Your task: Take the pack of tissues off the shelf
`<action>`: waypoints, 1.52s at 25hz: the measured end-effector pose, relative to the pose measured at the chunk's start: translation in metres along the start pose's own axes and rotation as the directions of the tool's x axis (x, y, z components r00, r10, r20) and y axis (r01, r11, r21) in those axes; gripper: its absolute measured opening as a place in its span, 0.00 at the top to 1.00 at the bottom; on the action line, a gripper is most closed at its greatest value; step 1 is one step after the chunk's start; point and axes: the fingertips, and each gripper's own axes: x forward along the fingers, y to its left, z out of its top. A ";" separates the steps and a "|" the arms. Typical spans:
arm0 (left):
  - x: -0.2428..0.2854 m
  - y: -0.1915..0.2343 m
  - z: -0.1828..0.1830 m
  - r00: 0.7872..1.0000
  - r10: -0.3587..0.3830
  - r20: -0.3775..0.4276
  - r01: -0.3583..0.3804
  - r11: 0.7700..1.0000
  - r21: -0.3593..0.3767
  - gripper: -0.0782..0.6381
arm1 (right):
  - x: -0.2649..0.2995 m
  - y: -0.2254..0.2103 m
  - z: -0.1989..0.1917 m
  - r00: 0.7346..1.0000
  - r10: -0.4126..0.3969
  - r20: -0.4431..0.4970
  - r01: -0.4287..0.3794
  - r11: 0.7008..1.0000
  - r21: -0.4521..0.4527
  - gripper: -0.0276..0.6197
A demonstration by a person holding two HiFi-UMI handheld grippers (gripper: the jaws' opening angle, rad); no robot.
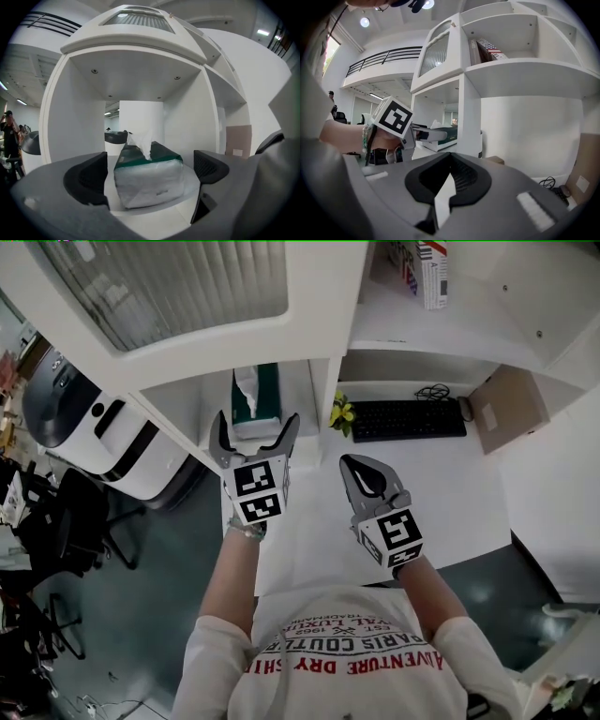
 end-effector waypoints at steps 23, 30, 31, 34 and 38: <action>0.038 0.009 -0.025 0.981 0.076 -0.176 -0.070 0.997 0.042 0.24 | -0.002 -0.063 0.000 1.000 0.017 -0.007 -0.017 1.000 0.020 0.96; 0.013 0.005 0.001 0.991 0.046 -0.123 -0.036 0.996 0.084 0.26 | -0.013 -0.065 -0.002 1.000 0.013 -0.009 -0.013 1.000 -0.012 0.96; 0.006 0.003 0.005 0.993 0.037 -0.110 -0.028 0.996 0.086 0.25 | -0.015 -0.064 -0.002 1.000 0.013 -0.008 -0.013 1.000 -0.012 0.96; -0.018 -0.002 0.016 0.997 0.015 -0.072 -0.010 0.997 0.073 0.25 | -0.023 -0.062 -0.001 1.000 0.010 -0.002 -0.010 1.000 -0.010 0.96; -0.054 -0.008 0.021 0.999 -0.004 -0.040 0.007 0.997 0.074 0.25 | -0.034 -0.057 -0.002 1.000 0.013 0.003 -0.013 1.000 0.001 0.96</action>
